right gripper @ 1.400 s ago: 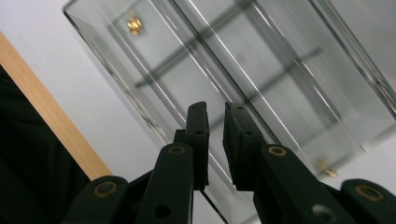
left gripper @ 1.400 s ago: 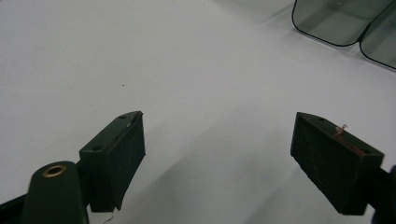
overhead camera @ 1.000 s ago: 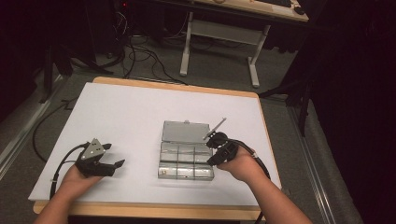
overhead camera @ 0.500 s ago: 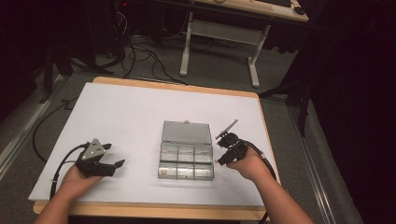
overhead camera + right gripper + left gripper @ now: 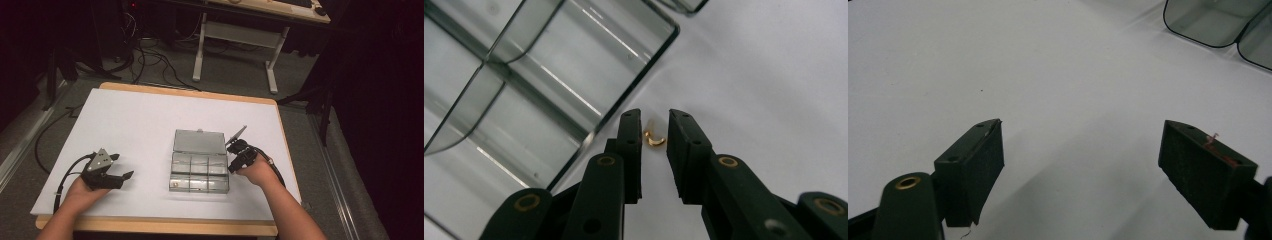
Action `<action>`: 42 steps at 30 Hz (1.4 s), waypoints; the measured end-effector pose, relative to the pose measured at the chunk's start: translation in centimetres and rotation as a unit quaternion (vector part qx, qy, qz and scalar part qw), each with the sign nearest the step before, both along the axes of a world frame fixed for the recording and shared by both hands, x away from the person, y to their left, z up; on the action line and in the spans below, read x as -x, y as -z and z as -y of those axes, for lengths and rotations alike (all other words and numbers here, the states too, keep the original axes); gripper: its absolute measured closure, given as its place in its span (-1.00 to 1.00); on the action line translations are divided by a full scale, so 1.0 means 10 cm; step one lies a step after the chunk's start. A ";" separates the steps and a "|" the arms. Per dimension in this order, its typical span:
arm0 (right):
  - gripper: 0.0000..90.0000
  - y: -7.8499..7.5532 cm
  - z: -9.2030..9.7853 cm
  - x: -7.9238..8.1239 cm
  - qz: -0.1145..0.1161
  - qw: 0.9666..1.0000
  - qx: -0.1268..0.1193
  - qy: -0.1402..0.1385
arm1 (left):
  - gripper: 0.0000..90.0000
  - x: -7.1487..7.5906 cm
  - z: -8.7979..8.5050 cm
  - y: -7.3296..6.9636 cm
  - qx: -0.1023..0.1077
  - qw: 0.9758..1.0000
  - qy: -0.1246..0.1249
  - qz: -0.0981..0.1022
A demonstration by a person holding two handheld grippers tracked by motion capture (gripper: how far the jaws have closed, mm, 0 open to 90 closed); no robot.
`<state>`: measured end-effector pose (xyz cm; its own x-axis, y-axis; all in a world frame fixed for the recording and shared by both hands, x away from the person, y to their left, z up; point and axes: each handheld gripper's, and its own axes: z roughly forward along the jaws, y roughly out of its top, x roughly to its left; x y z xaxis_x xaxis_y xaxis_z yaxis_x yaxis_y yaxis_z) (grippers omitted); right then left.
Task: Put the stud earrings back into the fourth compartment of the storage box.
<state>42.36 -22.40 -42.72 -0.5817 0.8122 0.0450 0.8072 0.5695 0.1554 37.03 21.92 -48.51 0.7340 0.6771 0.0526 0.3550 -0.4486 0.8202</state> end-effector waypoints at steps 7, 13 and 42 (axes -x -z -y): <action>0.78 0.09 -0.05 -0.06 -0.013 1.000 0.015 -0.009 | -0.58 0.00 0.00 0.00 0.004 1.000 0.000 -0.001; 0.85 0.11 -0.07 -0.01 -0.020 0.999 0.030 -0.012 | -0.58 0.00 0.00 0.00 -0.001 1.000 0.001 0.000; 0.93 0.01 0.03 0.09 -0.023 0.999 0.035 -0.013 | -0.58 0.00 0.00 0.00 0.000 1.000 0.001 -0.002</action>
